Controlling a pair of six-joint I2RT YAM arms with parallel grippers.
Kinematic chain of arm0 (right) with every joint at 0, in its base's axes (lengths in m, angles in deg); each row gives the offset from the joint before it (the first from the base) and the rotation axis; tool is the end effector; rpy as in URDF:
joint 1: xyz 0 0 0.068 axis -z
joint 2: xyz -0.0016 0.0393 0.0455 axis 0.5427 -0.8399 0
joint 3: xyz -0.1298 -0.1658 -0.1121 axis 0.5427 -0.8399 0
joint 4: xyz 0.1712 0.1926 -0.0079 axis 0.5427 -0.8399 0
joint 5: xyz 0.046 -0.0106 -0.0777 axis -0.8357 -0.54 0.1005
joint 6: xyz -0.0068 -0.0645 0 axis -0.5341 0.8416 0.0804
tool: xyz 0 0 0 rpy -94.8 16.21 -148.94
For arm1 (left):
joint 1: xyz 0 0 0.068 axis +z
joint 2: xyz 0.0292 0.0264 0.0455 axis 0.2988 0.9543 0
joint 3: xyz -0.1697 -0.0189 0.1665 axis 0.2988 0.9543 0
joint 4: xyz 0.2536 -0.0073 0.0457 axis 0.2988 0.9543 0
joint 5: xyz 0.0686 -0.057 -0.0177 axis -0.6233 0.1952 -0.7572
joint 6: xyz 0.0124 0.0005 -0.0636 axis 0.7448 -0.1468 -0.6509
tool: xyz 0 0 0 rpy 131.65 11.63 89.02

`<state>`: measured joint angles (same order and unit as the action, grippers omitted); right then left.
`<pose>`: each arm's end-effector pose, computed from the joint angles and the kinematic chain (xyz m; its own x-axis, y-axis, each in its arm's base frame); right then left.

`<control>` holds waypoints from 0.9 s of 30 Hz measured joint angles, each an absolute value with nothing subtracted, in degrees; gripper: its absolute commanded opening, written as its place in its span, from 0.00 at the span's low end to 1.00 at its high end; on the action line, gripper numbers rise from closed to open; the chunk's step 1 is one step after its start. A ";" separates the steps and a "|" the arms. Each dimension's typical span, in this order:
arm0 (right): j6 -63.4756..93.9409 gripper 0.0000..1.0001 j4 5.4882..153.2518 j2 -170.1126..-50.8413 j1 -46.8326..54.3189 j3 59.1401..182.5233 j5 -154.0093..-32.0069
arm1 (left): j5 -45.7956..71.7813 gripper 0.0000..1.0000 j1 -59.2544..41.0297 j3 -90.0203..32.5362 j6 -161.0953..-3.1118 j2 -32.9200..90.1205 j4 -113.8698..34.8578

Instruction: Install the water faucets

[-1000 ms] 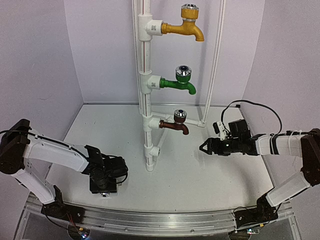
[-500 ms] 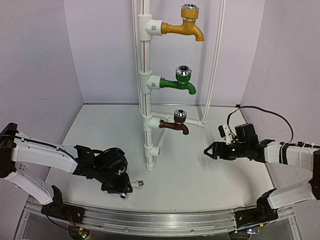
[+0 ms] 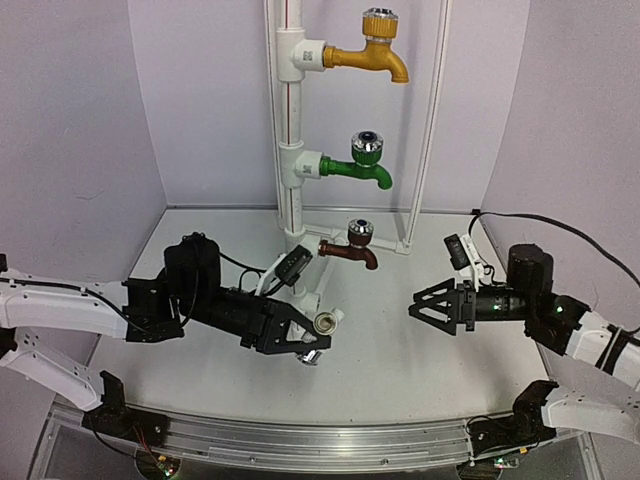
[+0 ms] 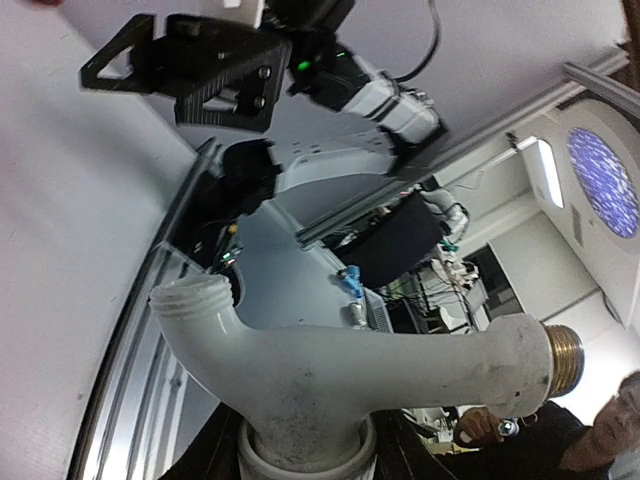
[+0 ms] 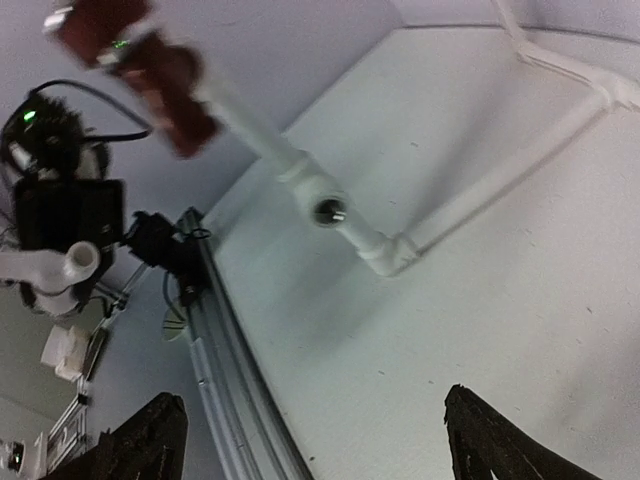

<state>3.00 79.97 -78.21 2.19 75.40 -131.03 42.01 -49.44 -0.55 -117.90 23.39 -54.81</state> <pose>0.1715 0.1439 0.2304 -0.5661 -0.0706 -0.8213 -0.7985 0.2944 0.5251 0.0893 -0.2863 0.2581 -0.7523 0.2699 -0.6010 0.6106 -0.0570 -0.7899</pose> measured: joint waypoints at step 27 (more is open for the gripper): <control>-2.39 0.72 110.65 -84.75 -22.57 79.12 -139.00 | 61.42 0.00 -49.44 -14.95 -118.29 40.87 -75.02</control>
<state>-2.39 110.65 -84.75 -22.57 79.12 -139.00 61.42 -49.44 -14.95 -118.29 40.87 -75.02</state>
